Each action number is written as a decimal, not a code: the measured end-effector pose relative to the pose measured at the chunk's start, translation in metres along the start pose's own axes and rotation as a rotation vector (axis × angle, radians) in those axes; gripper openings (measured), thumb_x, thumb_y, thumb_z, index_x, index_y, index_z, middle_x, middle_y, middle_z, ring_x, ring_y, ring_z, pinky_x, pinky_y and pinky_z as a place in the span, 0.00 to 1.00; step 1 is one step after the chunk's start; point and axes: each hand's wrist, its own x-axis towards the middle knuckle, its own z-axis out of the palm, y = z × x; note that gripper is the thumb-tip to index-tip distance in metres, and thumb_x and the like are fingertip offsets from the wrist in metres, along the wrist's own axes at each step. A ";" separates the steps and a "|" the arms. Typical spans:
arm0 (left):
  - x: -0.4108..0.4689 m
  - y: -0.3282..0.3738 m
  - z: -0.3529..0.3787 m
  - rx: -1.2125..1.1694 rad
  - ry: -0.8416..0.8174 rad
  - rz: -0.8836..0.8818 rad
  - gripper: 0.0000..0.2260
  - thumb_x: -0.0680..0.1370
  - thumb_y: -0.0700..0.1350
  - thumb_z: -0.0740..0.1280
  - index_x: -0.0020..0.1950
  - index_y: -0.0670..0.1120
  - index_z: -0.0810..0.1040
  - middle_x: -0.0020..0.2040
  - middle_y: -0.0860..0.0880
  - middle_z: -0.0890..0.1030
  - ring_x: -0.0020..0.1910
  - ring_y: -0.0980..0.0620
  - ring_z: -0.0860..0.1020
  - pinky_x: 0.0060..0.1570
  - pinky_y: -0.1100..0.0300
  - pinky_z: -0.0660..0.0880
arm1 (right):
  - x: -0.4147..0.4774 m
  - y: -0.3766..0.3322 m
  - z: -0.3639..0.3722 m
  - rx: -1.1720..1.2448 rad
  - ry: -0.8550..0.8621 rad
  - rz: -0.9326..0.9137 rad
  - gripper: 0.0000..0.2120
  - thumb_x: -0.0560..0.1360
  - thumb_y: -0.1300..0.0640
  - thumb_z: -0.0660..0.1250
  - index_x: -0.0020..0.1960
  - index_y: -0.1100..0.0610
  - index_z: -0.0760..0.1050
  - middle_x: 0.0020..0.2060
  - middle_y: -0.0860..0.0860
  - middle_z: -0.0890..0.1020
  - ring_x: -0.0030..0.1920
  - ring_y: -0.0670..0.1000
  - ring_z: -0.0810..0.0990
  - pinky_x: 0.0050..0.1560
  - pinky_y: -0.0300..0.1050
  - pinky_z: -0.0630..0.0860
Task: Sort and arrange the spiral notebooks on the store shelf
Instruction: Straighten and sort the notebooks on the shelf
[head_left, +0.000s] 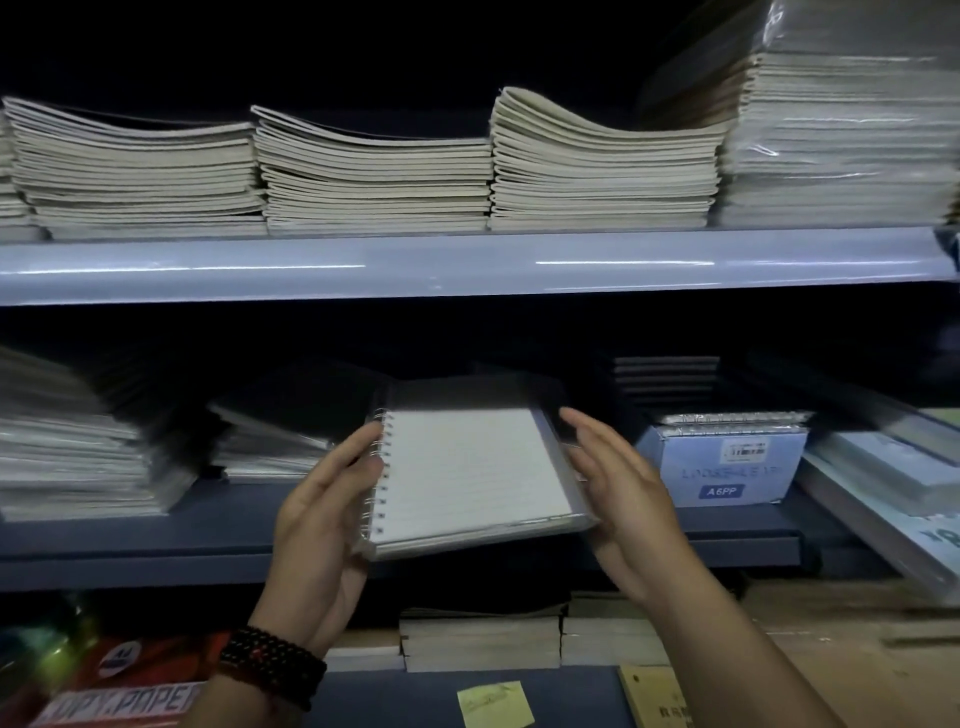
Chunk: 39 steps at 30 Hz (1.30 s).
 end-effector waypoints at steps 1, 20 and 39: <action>0.001 -0.002 0.000 -0.022 0.013 0.001 0.18 0.76 0.39 0.68 0.66 0.47 0.80 0.60 0.45 0.84 0.60 0.45 0.82 0.46 0.59 0.83 | -0.001 -0.002 -0.001 0.031 -0.034 0.047 0.15 0.79 0.52 0.67 0.65 0.50 0.77 0.56 0.54 0.85 0.55 0.58 0.84 0.41 0.49 0.79; 0.134 -0.072 0.060 0.247 0.281 -0.173 0.26 0.84 0.56 0.58 0.72 0.37 0.72 0.69 0.34 0.75 0.64 0.33 0.75 0.61 0.38 0.73 | 0.097 0.027 -0.016 -0.615 0.290 -0.105 0.18 0.80 0.51 0.64 0.33 0.55 0.69 0.27 0.46 0.71 0.34 0.49 0.70 0.39 0.45 0.66; 0.149 -0.081 0.053 0.186 -0.067 -0.129 0.32 0.71 0.74 0.65 0.61 0.50 0.83 0.56 0.41 0.81 0.51 0.43 0.77 0.50 0.48 0.72 | 0.134 0.038 -0.035 -0.156 0.324 0.021 0.14 0.72 0.42 0.69 0.52 0.49 0.81 0.48 0.46 0.83 0.40 0.50 0.77 0.36 0.44 0.69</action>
